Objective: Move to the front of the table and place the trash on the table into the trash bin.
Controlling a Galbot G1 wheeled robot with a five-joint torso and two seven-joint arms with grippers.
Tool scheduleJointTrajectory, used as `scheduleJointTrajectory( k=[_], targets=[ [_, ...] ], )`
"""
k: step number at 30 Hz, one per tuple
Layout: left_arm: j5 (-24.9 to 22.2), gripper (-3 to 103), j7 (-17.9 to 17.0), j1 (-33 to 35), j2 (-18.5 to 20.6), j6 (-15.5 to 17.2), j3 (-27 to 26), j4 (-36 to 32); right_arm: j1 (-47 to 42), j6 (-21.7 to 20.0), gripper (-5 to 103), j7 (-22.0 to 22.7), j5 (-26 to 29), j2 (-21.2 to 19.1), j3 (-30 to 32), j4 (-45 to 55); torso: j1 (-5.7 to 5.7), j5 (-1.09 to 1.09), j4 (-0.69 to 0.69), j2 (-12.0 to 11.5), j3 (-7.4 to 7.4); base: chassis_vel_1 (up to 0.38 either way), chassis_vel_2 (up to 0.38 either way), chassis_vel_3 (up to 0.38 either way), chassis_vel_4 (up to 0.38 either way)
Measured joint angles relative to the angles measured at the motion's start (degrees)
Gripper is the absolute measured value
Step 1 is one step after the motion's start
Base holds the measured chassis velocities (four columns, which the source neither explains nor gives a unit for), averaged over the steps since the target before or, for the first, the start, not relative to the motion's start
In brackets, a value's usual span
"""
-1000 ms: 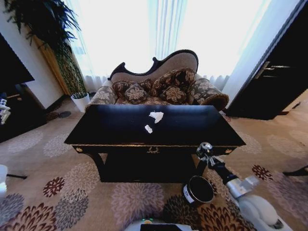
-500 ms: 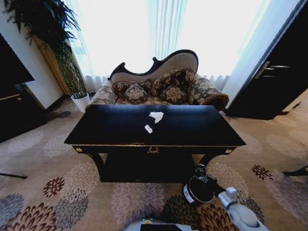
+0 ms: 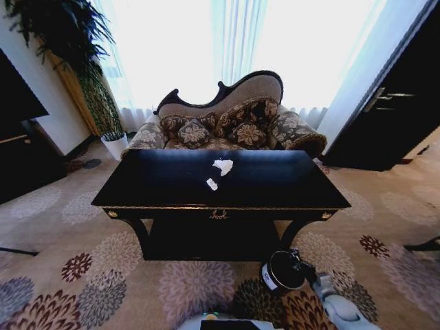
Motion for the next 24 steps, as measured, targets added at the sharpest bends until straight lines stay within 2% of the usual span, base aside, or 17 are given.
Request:
scheduleJointTrajectory(
  k=[8, 13, 18, 22, 24],
  targets=[
    [-0.8, 100, 0.0, 1.4, -0.1, -0.2, -2.2, -0.4, 3.7, 0.3, 0, -0.2, -0.5, 3.1, -2.9, -6.5, 0.00, 0.00, -0.01, 0.0, 0.00, 0.000, 0.000, 0.000, 0.000],
    [-0.7, 100, 0.0, 1.5, -0.6, -0.2, -1.7, -0.8, 7.5, 2.5, 0, -0.5, -0.7, 3.9, -4.1, -11.0, 0.00, -0.01, 0.01, 0.0, 0.00, 0.000, 0.000, 0.000, 0.000],
    [-0.1, 100, 0.0, 1.1, -1.0, 0.1, -0.8, -1.4, 10.6, 2.8, 0, -0.2, -0.6, 4.6, -5.4, -13.8, 0.00, 0.00, 0.00, 0.0, 0.01, 0.000, 0.000, 0.000, 0.000],
    [0.1, 100, -0.1, 1.3, -1.4, 0.2, -0.7, -1.5, 14.1, 2.8, 0, 0.5, -2.9, 5.1, -6.2, -17.9, 0.00, 0.00, 0.01, 0.0, 0.00, 0.000, 0.000, 0.000, 0.000],
    [0.4, 100, -0.1, 1.3, -1.4, 0.2, -0.8, -1.3, 16.4, 2.7, 0, 1.5, -5.9, 5.1, -6.4, -21.1, 0.00, -0.01, 0.01, 0.0, 0.00, 0.000, 0.000, 0.000, 0.000]
  ],
)
